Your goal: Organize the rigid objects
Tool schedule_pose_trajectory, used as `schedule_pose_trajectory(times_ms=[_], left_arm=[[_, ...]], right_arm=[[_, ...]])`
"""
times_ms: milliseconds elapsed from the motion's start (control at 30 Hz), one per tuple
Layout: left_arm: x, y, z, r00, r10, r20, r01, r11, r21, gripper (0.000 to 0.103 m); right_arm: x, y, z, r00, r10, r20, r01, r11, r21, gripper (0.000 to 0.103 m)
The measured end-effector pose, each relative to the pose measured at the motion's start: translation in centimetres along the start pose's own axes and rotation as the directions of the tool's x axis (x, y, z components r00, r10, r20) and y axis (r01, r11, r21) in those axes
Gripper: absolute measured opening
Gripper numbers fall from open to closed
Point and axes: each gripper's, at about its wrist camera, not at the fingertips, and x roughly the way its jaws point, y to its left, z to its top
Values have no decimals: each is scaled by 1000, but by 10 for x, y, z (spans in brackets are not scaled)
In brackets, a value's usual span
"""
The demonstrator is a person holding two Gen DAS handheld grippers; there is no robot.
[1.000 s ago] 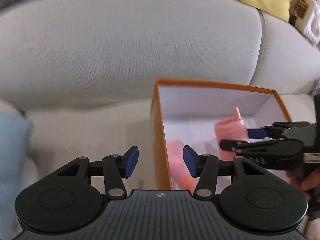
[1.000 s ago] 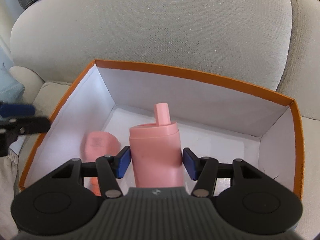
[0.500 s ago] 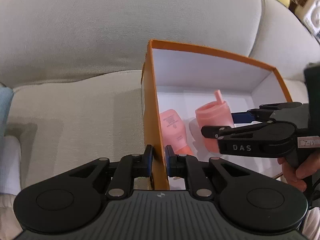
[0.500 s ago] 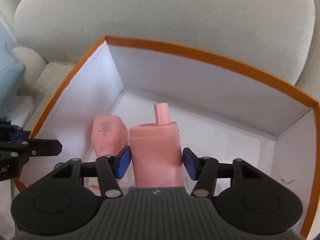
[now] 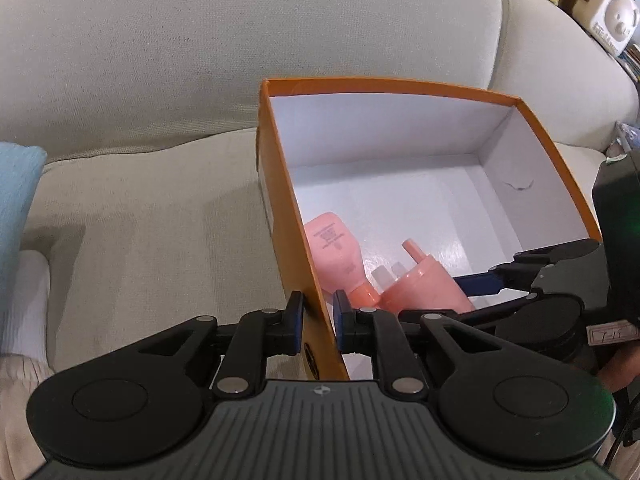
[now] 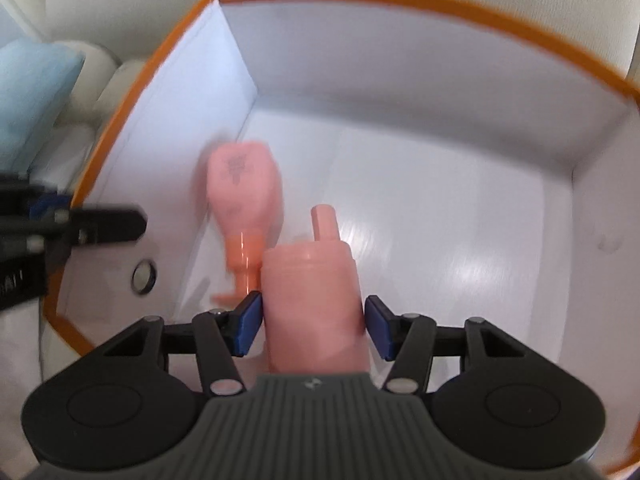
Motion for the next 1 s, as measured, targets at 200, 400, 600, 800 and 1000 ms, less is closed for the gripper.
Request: schedule_pose_trajectory(times_ms=[200, 400, 600, 800, 1000], left_arm=[[-9, 5, -14, 999, -35, -7, 35, 999, -11, 17], [-14, 6, -25, 1000, -28, -9, 28, 999, -27, 18], [-11, 14, -14, 999, -48, -1, 48, 998, -46, 19], [-5, 28, -5, 995, -96, -24, 94, 992, -80, 23], [-5, 36, 4, 992, -125, -4, 124, 985, -122, 27]], right_arm=[[-4, 6, -15, 1000, -10, -15, 10, 1000, 11, 57], [-8, 5, -24, 1000, -7, -18, 7, 1000, -7, 56], [-10, -13, 4, 999, -32, 13, 32, 999, -34, 57], [-7, -11, 40, 993, -110, 33, 112, 991, -77, 57], [7, -7, 49, 988, -155, -25, 149, 977, -151, 57]])
